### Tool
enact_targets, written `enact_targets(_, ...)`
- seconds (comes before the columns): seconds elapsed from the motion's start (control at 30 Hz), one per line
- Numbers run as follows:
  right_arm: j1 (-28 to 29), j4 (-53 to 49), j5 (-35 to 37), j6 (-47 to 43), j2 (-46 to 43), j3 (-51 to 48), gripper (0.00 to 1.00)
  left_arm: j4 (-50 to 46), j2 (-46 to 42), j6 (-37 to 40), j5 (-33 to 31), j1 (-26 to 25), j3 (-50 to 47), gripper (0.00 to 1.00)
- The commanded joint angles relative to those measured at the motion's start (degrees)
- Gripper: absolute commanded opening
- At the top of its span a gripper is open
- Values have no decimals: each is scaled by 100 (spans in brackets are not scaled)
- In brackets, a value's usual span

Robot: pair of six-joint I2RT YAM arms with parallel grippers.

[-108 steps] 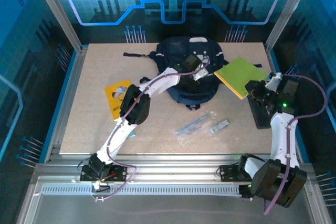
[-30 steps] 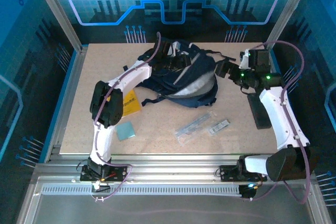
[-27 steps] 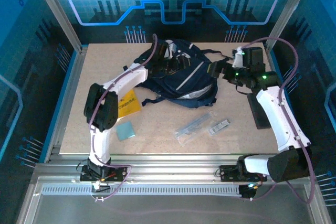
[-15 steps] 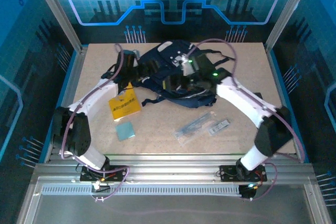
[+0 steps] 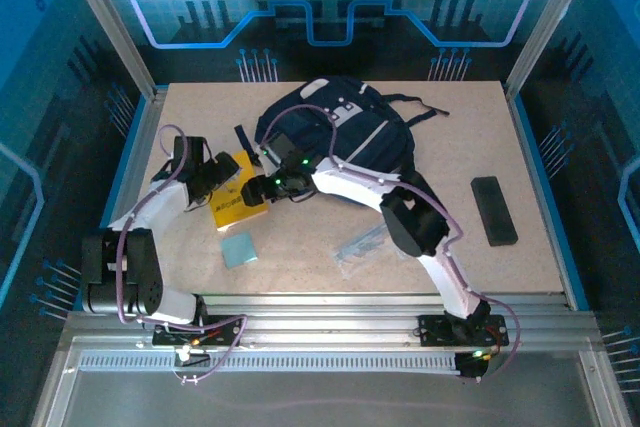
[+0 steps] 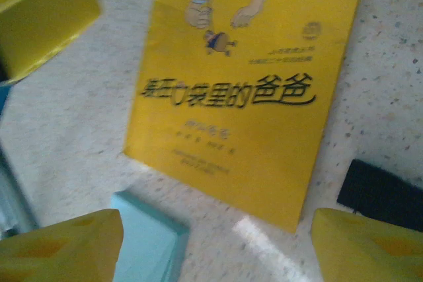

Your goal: Pack the student bag

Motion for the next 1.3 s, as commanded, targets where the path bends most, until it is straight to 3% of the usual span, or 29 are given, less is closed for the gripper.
enact_targets(0.0, 48, -213, 750, 50, 633, 854, 75, 30, -4, 85, -169, 112, -216, 88)
enact_targets(0.1, 115, -670, 1130, -5, 1252, 1614, 71, 150, 172, 96, -35, 110, -278, 85)
enact_targets(0.27, 145, -934, 1200, -4, 1686, 2124, 70, 288, 517, 88, 146, 115, -368, 62)
enact_targets(0.33, 146, -830, 975, 13, 1666, 2072, 69, 292, 654, 87, 182, 120, -397, 57)
enact_targets(0.6, 153, 488, -693, 354, 1087, 1151, 55, 593, 954, -104, 339, 121, -675, 54)
enact_targets(0.93, 146, 888, -906, 586, 531, 690, 53, 840, 1127, -260, 541, 113, -766, 54)
enact_targets(1.13, 141, 1176, -1072, 889, 793, 801, 51, 935, 1045, -326, 642, 106, -883, 55)
enact_targets(1.27, 113, 882, -906, 1223, 1173, 1220, 44, 974, 983, -360, 673, 104, -970, 55)
